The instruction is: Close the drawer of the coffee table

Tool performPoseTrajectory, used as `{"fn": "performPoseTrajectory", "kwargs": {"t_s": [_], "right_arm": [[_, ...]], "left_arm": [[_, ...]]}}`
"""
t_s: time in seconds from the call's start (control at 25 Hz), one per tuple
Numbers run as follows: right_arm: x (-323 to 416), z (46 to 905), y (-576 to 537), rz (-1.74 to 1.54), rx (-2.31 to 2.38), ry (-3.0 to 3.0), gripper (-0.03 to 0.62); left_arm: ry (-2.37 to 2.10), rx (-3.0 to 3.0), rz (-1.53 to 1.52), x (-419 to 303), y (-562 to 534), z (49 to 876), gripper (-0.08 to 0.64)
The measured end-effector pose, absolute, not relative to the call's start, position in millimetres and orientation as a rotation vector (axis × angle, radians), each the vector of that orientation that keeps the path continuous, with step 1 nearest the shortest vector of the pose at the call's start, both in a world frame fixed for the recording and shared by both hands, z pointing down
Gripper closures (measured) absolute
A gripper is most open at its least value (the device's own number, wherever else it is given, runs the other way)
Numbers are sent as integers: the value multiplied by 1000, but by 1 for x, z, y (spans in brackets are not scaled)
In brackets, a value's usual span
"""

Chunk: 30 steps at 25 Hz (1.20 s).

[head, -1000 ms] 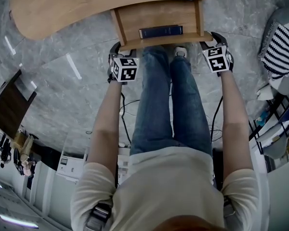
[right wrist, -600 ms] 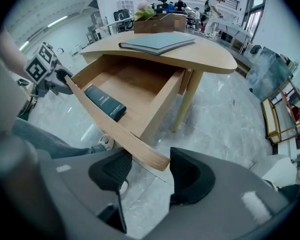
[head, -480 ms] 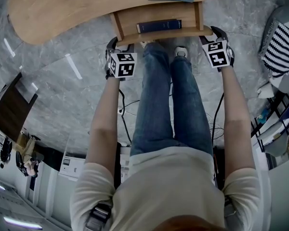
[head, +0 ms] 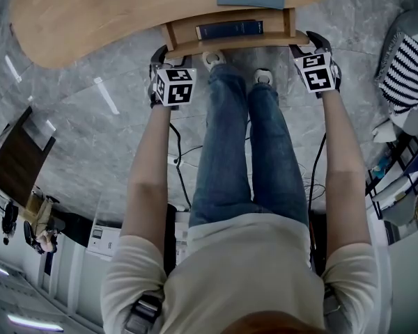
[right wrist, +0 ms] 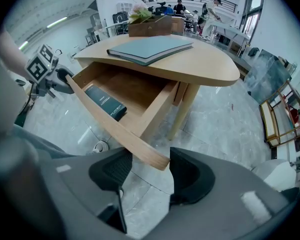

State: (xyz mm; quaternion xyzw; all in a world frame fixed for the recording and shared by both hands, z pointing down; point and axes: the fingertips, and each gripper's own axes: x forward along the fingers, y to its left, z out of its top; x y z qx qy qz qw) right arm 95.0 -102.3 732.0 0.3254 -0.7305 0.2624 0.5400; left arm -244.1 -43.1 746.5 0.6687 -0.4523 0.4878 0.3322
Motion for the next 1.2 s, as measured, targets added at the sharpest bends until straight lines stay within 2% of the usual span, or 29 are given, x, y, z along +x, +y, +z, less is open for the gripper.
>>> {"fn": "performPoseTrajectory", "kwargs": {"t_s": [1.2], "right_arm": [[84,731,-178,578,825,-1775,357]], "left_arm": [[-1350,1679,1104,-258,-117,747,308]]}}
